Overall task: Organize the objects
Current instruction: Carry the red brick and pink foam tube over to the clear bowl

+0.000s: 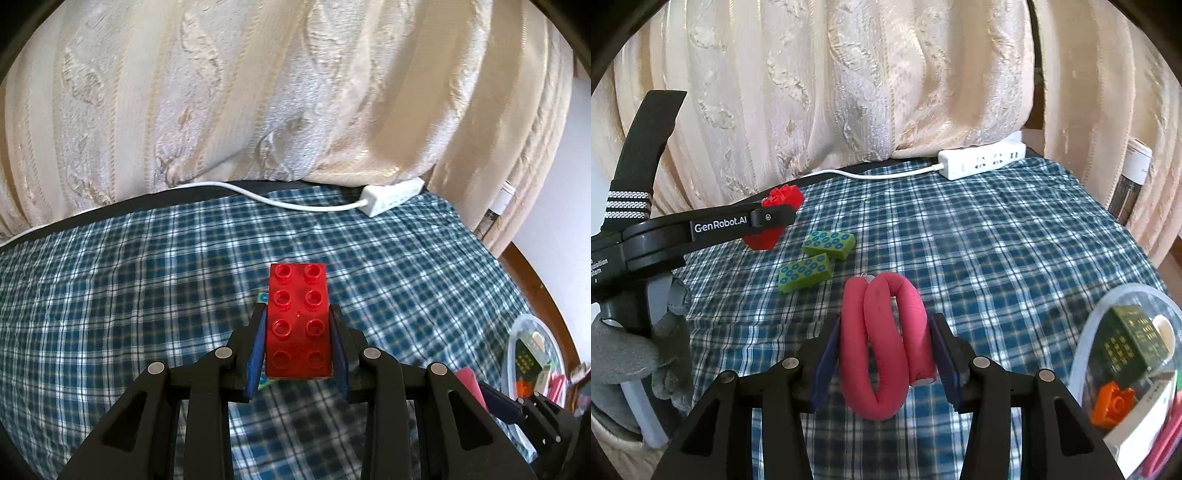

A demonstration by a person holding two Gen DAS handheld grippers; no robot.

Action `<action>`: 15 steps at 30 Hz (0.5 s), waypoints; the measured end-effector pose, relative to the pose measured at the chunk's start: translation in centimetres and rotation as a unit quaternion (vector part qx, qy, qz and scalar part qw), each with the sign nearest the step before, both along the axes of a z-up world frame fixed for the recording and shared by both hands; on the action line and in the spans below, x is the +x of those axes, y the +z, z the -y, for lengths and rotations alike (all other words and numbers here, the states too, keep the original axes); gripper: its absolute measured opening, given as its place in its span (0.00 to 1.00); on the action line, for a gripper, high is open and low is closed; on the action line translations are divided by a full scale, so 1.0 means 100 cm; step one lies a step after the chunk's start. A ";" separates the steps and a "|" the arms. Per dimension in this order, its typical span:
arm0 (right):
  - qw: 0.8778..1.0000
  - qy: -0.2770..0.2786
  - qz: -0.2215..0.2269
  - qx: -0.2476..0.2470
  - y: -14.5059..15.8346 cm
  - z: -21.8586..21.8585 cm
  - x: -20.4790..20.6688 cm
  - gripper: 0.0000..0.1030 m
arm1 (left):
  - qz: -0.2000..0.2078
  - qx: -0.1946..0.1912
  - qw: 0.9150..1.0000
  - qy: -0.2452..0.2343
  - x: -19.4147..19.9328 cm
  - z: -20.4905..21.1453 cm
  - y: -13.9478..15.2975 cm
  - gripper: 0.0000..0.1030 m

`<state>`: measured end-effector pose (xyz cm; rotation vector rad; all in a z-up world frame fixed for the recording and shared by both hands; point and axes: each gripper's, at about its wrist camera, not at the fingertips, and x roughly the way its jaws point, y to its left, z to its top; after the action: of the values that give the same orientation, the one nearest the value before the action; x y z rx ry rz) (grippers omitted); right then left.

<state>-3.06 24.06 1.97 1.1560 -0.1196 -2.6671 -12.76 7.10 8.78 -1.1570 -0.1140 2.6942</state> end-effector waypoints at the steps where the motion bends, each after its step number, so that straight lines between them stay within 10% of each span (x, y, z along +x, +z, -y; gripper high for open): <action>1: 1.000 -0.003 0.000 -0.002 0.001 -0.003 0.002 0.49 | -0.002 -0.001 1.000 -0.004 0.002 -0.003 0.000 0.32; 15: 0.999 -0.044 -0.013 -0.014 0.012 -0.038 0.027 0.49 | -0.011 -0.003 0.998 -0.060 0.028 -0.038 0.005 0.32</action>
<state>-0.34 27.82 3.15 1.1323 -0.2056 -2.7463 -9.99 10.87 9.23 -1.0998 -0.0317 2.6035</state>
